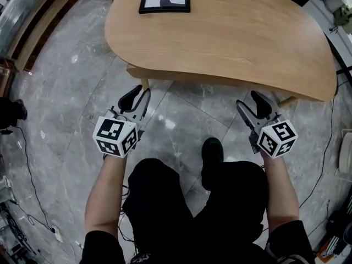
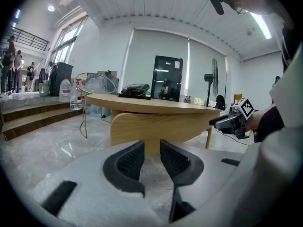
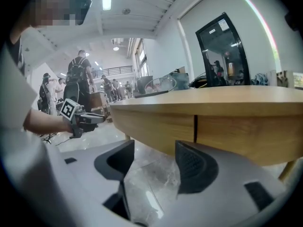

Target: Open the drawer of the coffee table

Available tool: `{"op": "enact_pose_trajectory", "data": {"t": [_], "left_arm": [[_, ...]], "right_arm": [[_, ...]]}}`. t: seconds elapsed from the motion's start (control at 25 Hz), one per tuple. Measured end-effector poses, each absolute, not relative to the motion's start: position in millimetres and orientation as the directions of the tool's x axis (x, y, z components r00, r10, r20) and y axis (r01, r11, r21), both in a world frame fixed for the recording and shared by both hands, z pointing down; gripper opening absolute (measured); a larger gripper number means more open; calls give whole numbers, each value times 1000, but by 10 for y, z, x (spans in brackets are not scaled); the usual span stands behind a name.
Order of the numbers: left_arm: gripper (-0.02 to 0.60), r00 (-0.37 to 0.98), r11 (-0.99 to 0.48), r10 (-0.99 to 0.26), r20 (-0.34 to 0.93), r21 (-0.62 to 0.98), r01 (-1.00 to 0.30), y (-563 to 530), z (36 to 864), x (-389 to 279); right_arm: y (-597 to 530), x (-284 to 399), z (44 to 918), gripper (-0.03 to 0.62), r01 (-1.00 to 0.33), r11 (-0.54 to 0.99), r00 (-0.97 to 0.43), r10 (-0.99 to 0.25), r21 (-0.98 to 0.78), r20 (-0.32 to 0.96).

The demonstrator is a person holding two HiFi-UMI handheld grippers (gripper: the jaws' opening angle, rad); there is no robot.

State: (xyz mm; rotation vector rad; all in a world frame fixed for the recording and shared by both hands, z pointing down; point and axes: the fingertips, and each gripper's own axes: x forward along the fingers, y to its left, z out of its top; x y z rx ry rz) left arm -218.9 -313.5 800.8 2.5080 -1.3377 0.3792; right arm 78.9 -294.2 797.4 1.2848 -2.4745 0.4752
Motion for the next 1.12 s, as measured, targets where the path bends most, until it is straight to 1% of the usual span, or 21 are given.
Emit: {"op": "enact_pose_trajectory", "data": {"t": [0.08, 0.16, 0.28, 0.44, 0.52, 0.6, 0.68, 0.72, 0.84, 1.12], "left_arm": [[152, 531, -527, -771, 350, 116, -842, -3129, 7985, -2251], [189, 523, -518, -777, 350, 117, -848, -3131, 7961, -2305], [251, 505, -506, -785, 360, 99, -857, -3169, 7936, -2388], [332, 487, -496, -792, 369, 77, -865, -3259, 7940, -2480], [358, 492, -502, -785, 376, 79, -861, -3304, 7949, -2495], [382, 494, -506, -781, 382, 77, -859, -3362, 7956, -2509], [394, 497, -511, -777, 386, 74, -856, -3414, 7974, -2511], [396, 501, -517, -774, 388, 72, -853, -3434, 7984, -2506], [396, 518, -541, -762, 388, 56, -839, -3495, 7996, -2482], [396, 498, -554, -761, 416, -17, -832, -3670, 8058, -2443]], "right_arm": [[-2950, 817, 7937, 310, -838, 528, -535, -741, -141, 405], [-2963, 836, 7915, 360, -844, 517, -527, -753, -139, 395], [-2995, 848, 7914, 413, -848, 510, -522, -759, -143, 389], [-3051, 897, 7957, 459, -857, 495, -509, -766, -144, 393], [-3087, 927, 7962, 477, -861, 489, -503, -771, -142, 392], [-3130, 944, 7952, 477, -861, 489, -502, -773, -139, 387], [-3167, 958, 7959, 476, -862, 488, -501, -775, -137, 386], [-3181, 969, 7968, 472, -864, 485, -496, -777, -135, 387], [-3199, 1007, 7983, 420, -874, 469, -479, -789, -127, 384], [-3183, 930, 8007, 408, -865, 487, -491, -780, -117, 388]]}}
